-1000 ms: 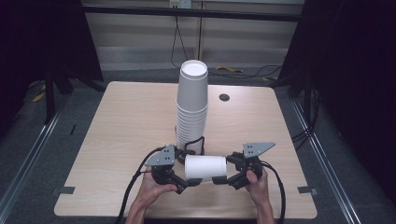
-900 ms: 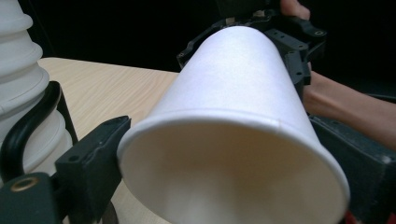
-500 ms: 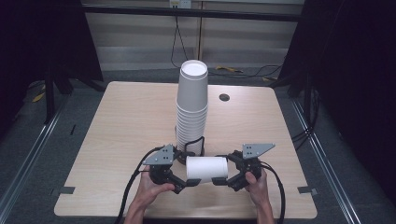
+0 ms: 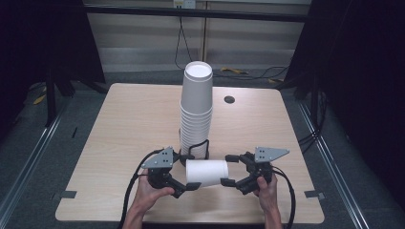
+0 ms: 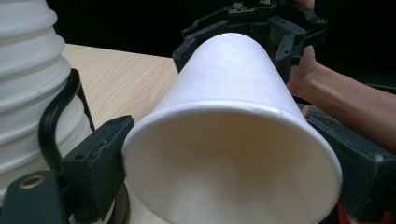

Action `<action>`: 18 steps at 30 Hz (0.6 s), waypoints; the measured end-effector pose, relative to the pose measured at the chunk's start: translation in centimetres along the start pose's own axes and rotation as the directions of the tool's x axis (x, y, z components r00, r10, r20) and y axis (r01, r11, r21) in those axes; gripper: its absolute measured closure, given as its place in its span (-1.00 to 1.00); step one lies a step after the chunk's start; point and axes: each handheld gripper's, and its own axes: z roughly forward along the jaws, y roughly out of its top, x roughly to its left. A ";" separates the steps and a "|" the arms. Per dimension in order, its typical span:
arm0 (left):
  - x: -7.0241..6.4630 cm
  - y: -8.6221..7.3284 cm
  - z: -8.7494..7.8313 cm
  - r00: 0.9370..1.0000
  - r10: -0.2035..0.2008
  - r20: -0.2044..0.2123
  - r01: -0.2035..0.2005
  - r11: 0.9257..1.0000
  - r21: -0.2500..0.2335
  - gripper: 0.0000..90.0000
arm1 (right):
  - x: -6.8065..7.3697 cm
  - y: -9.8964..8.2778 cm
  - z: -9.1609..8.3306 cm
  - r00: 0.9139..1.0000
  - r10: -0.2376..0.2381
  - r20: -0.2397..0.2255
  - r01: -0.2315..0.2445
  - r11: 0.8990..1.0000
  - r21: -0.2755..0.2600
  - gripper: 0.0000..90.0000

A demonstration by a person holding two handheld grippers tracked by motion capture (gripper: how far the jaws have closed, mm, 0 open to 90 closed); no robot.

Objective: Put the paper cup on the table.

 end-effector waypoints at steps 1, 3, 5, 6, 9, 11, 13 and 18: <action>-0.1 0.0 0.0 1.000 0.001 -0.006 -0.001 1.000 0.003 -0.76 | 0.0 0.0 -0.1 1.000 -0.002 0.004 0.002 1.000 0.002 -0.75; -0.1 0.0 -0.2 1.000 0.004 -0.010 -0.004 1.000 0.017 -0.76 | 0.0 -0.1 -0.3 1.000 0.006 0.017 -0.006 1.000 -0.007 -0.73; -0.1 0.0 -0.5 1.000 0.001 -0.014 0.000 1.000 0.028 -0.76 | 0.0 -0.2 -0.6 0.999 0.012 0.033 -0.011 1.000 -0.018 -0.72; -0.1 -0.1 -0.6 1.000 -0.001 -0.013 0.001 1.000 0.026 -0.76 | 0.1 -0.3 -0.7 0.999 0.008 0.041 -0.007 1.000 -0.024 -0.71; 0.0 -0.2 -1.0 1.000 -0.008 -0.013 0.008 1.000 0.024 -0.76 | -0.1 -0.7 -1.3 0.996 0.029 0.088 -0.022 0.997 -0.070 -0.72; 0.0 -0.2 -1.2 1.000 -0.011 -0.015 0.011 1.000 0.024 -0.76 | -0.1 -1.0 -1.6 0.994 0.041 0.098 -0.034 0.997 -0.072 -0.72; 0.0 -0.3 -1.4 1.000 -0.019 -0.016 0.019 1.000 0.024 -0.76 | -0.1 -1.0 -1.7 0.992 0.041 0.115 -0.034 0.997 -0.068 -0.72; 0.1 -0.2 -2.0 1.000 -0.025 -0.018 0.026 0.999 0.046 -0.75 | 0.1 -1.1 -2.1 0.983 0.035 0.180 -0.021 0.997 -0.079 -0.72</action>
